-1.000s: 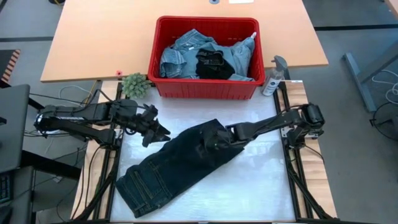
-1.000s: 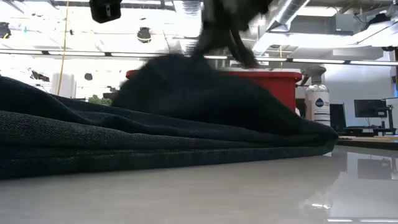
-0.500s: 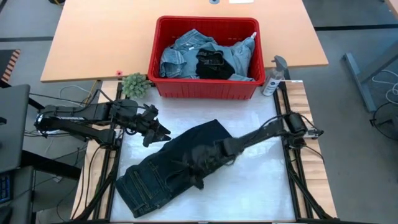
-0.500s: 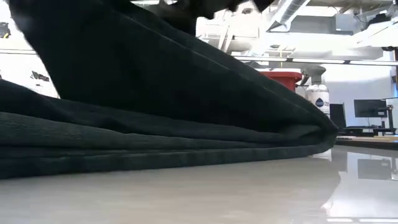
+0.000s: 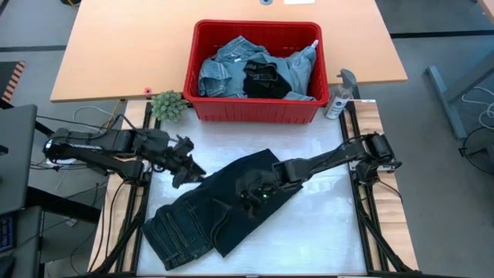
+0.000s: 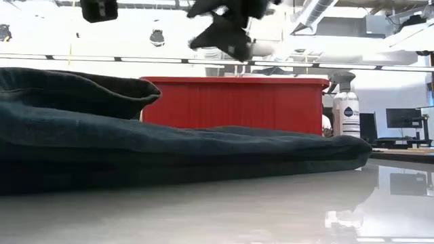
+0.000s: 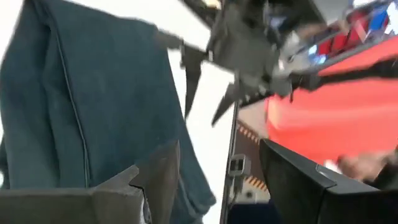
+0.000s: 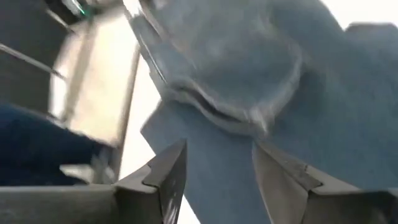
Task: Fold Laundry from Bin
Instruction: Fold the black pants
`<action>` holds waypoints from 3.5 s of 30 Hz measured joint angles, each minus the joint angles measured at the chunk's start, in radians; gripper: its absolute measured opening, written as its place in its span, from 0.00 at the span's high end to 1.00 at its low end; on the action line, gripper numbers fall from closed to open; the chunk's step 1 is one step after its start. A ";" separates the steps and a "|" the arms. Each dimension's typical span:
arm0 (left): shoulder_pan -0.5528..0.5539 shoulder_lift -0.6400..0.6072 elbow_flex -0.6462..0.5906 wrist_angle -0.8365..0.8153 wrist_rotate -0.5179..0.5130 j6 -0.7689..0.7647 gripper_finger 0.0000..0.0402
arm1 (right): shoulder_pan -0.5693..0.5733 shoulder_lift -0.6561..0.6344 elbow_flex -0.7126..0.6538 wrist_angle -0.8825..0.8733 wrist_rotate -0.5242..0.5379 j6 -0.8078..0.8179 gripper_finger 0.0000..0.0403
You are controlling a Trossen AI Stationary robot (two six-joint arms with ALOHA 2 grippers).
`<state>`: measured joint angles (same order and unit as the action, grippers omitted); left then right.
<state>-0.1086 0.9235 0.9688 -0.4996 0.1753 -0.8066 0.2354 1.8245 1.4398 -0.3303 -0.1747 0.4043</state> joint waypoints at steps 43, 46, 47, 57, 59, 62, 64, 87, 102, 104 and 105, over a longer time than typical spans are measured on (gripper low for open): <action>0.007 0.692 -0.001 0.112 0.273 1.133 0.54 | 0.191 -0.364 0.001 -0.527 0.460 0.251 0.55; 0.009 0.698 -0.002 0.111 0.282 1.119 0.69 | 0.195 -0.364 0.001 -0.532 0.468 0.262 0.55; 0.009 0.696 -0.002 0.111 0.282 1.112 0.76 | 0.197 -0.364 0.001 -0.532 0.468 0.263 0.55; -0.004 0.547 0.072 -0.057 0.238 1.017 0.99 | 0.196 -0.364 0.001 -0.538 0.500 0.270 0.55; -0.014 0.493 0.093 -0.119 0.204 1.018 0.99 | 0.196 -0.364 0.001 -0.538 0.500 0.270 0.55; -0.022 0.420 0.096 -0.197 0.176 1.014 1.00 | 0.196 -0.364 0.001 -0.542 0.500 0.270 0.55; -0.024 0.384 0.083 -0.247 0.164 1.002 1.00 | 0.196 -0.364 0.001 -0.554 0.500 0.270 0.55; -0.063 0.371 -0.058 -0.323 0.025 0.957 0.93 | 0.194 -0.364 -0.005 -0.577 0.546 0.269 0.55; -0.063 0.369 -0.058 -0.469 0.197 0.972 0.87 | 0.195 -0.364 -0.005 -0.580 0.553 0.269 0.55; -0.063 0.369 -0.058 -0.524 0.212 0.960 0.81 | 0.194 -0.364 -0.005 -0.582 0.566 0.269 0.55; -0.064 0.369 -0.058 -0.545 0.213 0.955 0.78 | 0.194 -0.364 -0.005 -0.582 0.572 0.268 0.55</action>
<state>-0.1726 1.2922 0.9112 -1.0449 0.3878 0.1486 0.4297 1.4609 1.4345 -0.9120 0.3969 0.6727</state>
